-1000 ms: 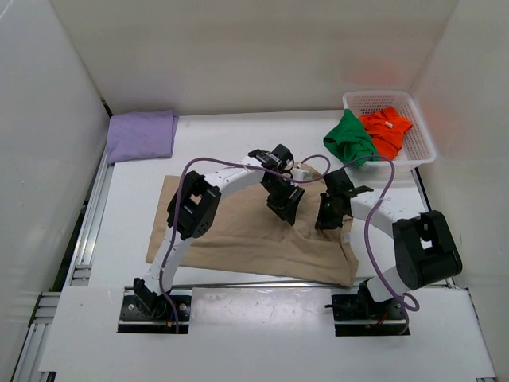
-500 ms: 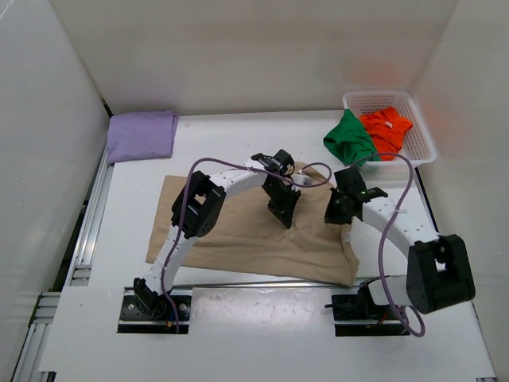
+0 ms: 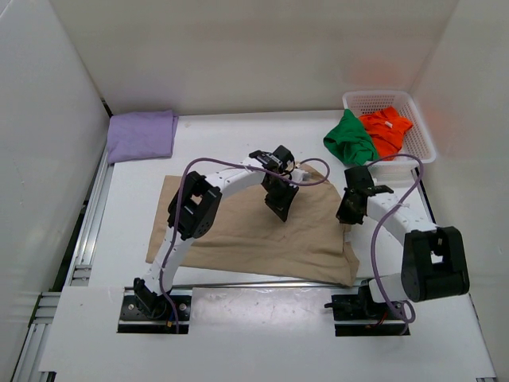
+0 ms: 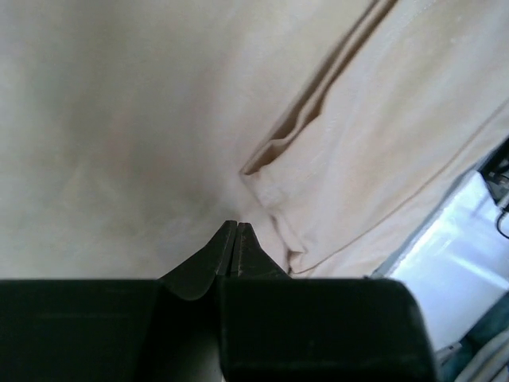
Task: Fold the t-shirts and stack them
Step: Fold the flattened tshirt in 1/3 of the way
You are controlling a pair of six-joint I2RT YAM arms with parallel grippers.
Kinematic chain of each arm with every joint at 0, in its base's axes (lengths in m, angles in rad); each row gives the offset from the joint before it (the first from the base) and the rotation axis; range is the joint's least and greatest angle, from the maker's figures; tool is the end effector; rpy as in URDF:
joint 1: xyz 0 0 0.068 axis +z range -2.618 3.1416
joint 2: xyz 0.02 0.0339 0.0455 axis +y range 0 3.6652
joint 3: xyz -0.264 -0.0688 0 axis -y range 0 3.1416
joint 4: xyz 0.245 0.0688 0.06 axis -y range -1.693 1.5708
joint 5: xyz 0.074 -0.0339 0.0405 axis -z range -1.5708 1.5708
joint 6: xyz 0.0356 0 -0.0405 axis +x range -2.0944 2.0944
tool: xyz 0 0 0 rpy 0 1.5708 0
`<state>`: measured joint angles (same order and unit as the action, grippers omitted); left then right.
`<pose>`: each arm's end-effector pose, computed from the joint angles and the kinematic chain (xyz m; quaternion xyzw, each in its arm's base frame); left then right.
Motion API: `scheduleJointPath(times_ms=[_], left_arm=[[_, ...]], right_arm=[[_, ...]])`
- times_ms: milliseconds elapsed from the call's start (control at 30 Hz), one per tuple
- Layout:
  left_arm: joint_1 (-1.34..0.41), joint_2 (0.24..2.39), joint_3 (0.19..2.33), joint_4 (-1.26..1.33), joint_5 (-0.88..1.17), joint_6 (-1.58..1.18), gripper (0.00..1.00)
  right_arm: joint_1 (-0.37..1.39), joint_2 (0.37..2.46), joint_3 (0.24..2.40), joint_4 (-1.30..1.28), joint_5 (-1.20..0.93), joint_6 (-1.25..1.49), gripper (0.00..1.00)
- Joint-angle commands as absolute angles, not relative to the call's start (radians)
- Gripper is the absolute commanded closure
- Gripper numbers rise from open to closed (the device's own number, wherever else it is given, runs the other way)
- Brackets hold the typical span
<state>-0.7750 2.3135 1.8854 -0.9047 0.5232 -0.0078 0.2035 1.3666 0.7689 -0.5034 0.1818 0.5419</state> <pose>0.3241 -0.3423 0.1590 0.3874 0.8779 -0.2811 0.0080 0.2482 0.0446 0.1865 0.1839 0.9511 0.0022 0.2480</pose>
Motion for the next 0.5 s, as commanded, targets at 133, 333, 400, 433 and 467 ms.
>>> scheduleJointPath(times_ms=[133, 333, 400, 433, 467], left_arm=[[-0.782, 2.227, 1.871, -0.89, 0.46, 0.0, 0.9], [-0.782, 2.209, 1.902, -0.89, 0.459, 0.0, 0.62], [-0.782, 2.209, 1.927, -0.89, 0.495, 0.0, 0.45], [-0.782, 2.223, 1.937, -0.89, 0.511, 0.0, 0.42], [-0.791, 2.232, 1.959, -0.9, 0.524, 0.0, 0.38]], right_arm=[[0.186, 1.439, 0.834, -0.472, 0.215, 0.508, 0.91], [0.186, 1.439, 0.881, -0.494, 0.224, 0.52, 0.55], [0.186, 1.401, 0.881, -0.518, 0.253, 0.541, 0.54], [0.186, 1.385, 0.881, -0.528, 0.253, 0.554, 0.52], [0.186, 1.353, 0.881, -0.538, 0.264, 0.564, 0.52]])
